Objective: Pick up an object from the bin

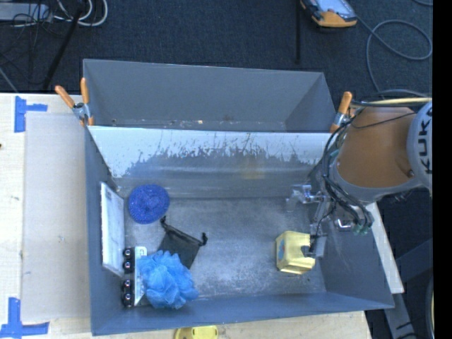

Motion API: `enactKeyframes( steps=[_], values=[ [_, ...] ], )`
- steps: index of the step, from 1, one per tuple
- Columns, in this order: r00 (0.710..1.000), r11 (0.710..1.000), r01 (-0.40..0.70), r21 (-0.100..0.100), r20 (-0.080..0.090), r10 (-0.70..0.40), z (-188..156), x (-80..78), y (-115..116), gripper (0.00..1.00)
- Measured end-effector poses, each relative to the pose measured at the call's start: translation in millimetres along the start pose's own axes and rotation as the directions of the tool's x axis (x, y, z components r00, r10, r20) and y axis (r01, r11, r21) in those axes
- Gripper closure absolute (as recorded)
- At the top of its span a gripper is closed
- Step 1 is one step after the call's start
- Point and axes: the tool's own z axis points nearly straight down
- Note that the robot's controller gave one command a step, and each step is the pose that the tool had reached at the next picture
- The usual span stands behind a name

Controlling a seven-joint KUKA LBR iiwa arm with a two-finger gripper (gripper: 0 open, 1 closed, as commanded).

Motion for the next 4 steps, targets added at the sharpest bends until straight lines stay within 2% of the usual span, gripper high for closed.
enactKeyframes(
  steps=[1,2,3,4],
  values=[
    [0.998,0.998,-0.058,-0.003,-0.012,0.058,36,14.2,-3,0.0],
    [0.999,0.999,-0.047,-0.002,-0.008,0.047,37,33.1,-8,0.0],
    [0.983,0.983,-0.184,0.0,-0.007,0.184,68,71.6,-23,1.0],
    [0.983,0.983,-0.183,0.0,-0.007,0.183,68,71.4,-22,1.0]
  ],
)
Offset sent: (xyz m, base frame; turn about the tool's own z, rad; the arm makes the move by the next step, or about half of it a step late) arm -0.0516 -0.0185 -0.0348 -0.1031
